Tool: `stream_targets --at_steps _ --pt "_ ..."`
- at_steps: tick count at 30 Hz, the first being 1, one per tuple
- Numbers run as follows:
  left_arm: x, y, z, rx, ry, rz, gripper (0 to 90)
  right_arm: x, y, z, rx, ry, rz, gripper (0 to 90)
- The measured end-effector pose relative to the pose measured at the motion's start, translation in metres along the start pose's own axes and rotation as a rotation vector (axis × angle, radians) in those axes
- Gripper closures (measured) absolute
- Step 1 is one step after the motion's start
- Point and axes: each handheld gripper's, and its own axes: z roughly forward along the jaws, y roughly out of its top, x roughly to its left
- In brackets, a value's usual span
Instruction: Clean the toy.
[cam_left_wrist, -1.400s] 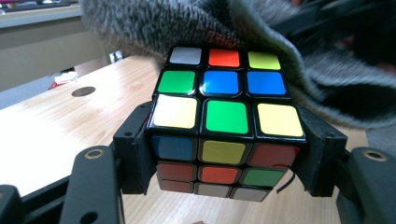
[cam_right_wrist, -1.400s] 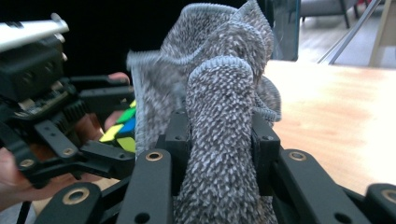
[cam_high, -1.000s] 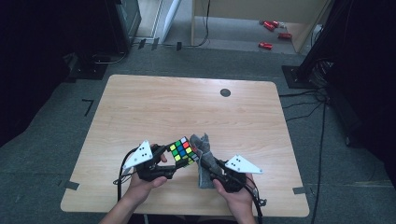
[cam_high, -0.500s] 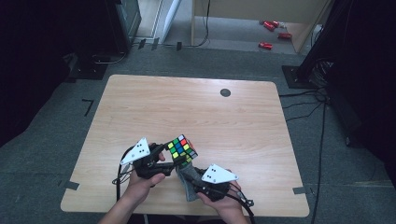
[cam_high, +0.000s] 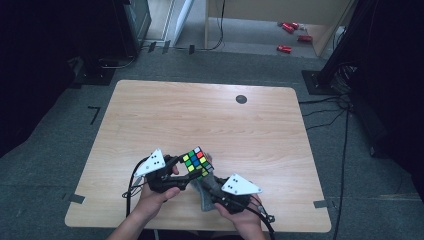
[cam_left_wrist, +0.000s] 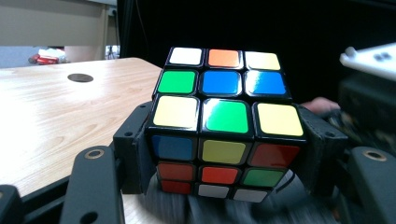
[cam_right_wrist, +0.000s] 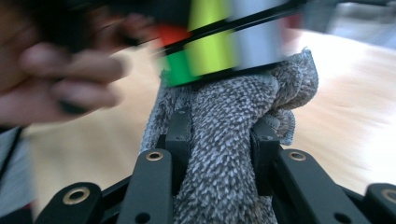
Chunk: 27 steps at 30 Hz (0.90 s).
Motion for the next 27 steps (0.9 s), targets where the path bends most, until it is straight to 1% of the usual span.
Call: stream_targets --at_steps 1,3,5,6,8,10,11,12,13,16,20,22,24,25,26,27 --pt "0.001 0.000 -0.001 0.001 0.002 0.002 34.1 0.005 0.000 0.004 0.025 0.027 -0.024 68.3" --pt "0.003 0.001 -0.002 -0.003 0.009 -0.001 34.1 0.007 -0.001 0.008 0.070 0.049 -0.034 67.9" --pt "0.004 0.002 -0.004 -0.008 0.015 -0.009 34.1 0.004 -0.002 0.008 0.082 0.029 -0.022 68.0" --pt "0.004 0.002 -0.004 -0.009 0.015 -0.011 34.2 -0.002 -0.002 0.006 0.078 0.009 -0.002 68.0" --pt "0.004 0.002 -0.004 -0.009 0.015 -0.008 34.1 -0.010 0.000 -0.001 0.048 -0.033 0.033 68.1" --pt "0.003 0.001 -0.003 -0.004 0.011 -0.006 34.2 -0.018 0.003 -0.010 -0.005 -0.067 0.073 68.0" --pt "0.003 0.000 -0.001 0.003 0.008 -0.002 34.1 -0.020 0.004 -0.014 -0.030 -0.081 0.079 68.0" --pt "0.002 0.000 0.000 0.006 0.007 0.003 34.1 -0.020 0.006 -0.016 -0.045 -0.091 0.076 68.0" --pt "0.001 -0.001 0.001 0.009 0.006 0.008 34.1 -0.019 0.006 -0.017 -0.045 -0.092 0.067 68.1" --pt "0.000 -0.001 0.001 0.015 0.006 0.005 34.2 -0.012 0.004 -0.012 -0.026 -0.076 0.042 68.1" --pt "0.001 -0.001 0.001 0.011 0.008 0.004 34.1 -0.002 0.002 -0.003 0.009 -0.011 0.007 68.0" --pt "0.001 -0.001 0.000 0.011 0.011 0.004 34.1 0.000 0.001 0.001 0.042 0.017 -0.005 67.7" --pt "0.003 0.000 -0.001 0.011 0.014 0.001 34.1 -0.001 0.001 0.002 0.062 0.011 -0.007 67.6" --pt "0.003 0.000 -0.001 0.006 0.016 -0.003 34.2 -0.005 0.002 0.000 0.064 -0.003 0.002 67.7" --pt "0.003 0.001 -0.002 0.005 0.017 -0.002 34.2 -0.008 0.002 -0.002 0.059 -0.014 0.009 67.7" --pt "0.004 0.001 -0.003 0.001 0.017 -0.002 34.1 -0.013 0.003 -0.005 0.049 -0.036 0.024 67.7"
